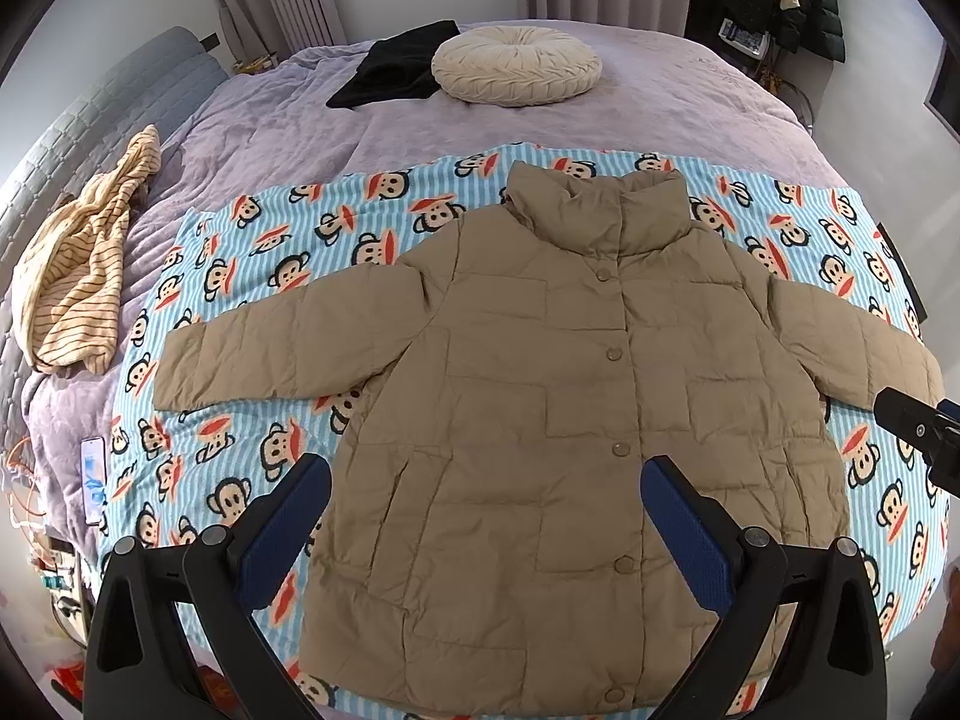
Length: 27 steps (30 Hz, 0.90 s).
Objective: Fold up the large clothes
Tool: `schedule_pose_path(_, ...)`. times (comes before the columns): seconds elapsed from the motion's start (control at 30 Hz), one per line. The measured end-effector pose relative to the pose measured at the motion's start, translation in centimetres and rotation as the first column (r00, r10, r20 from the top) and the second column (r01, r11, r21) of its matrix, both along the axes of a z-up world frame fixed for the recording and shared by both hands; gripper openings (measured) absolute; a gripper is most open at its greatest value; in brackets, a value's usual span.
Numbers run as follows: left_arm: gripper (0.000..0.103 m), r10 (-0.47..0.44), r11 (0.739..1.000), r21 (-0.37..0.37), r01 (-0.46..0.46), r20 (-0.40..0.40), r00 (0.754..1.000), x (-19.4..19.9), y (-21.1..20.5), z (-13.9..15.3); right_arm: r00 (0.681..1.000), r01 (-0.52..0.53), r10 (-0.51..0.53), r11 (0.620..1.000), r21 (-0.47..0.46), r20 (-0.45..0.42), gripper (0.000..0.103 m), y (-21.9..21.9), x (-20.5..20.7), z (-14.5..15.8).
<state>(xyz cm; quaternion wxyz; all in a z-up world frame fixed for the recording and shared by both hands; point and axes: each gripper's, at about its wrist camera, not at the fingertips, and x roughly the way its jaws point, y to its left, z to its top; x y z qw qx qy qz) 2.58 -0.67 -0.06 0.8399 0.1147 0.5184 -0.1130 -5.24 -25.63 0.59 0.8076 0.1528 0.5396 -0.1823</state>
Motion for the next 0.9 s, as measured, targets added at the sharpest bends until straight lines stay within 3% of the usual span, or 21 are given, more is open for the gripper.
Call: schedule_pose_path(0.9,0.103,0.001,1.0,0.002,-0.001,-0.004,1.0,-0.3,0.31,-0.09,1.0,0.001,-0.001,1.0,0.003,-0.003,0.103,0.13,0.02,-0.21)
